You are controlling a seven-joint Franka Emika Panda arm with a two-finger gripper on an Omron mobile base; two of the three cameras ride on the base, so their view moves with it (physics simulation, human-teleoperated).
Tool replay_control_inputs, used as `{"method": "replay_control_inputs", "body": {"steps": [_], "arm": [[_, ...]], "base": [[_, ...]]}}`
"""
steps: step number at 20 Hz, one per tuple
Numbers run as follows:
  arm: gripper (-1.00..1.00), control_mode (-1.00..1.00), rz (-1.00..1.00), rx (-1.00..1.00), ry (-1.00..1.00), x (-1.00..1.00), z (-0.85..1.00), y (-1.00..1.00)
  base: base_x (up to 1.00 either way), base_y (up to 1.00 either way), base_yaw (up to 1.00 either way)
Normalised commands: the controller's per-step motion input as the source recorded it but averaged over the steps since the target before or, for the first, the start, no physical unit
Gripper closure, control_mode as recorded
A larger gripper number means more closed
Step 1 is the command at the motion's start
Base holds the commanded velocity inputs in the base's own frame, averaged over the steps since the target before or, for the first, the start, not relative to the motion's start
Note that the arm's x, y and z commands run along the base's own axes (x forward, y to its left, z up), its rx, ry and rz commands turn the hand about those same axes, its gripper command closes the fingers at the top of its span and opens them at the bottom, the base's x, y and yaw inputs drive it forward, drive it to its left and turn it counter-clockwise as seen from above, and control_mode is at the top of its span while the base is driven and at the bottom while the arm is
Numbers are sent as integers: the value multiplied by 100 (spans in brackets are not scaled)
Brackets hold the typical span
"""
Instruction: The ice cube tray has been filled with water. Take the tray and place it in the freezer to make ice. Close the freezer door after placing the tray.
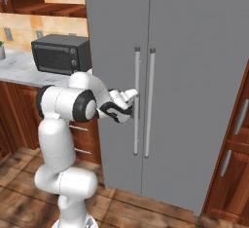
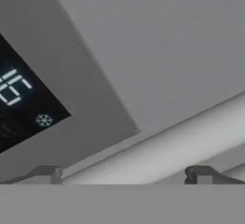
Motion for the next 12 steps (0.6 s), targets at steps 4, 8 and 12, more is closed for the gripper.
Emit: {"method": "replay_control_inputs", "body": {"steps": [4,8,12], "arm": [[-100,-100,75,8,0,100,0,-46],[-100,-100,66,5,1,100,2,-46],[-100,-100,54,0,0,77,0,-17]], "base": [[0,0,0],[0,0,0],[0,0,0]]}}
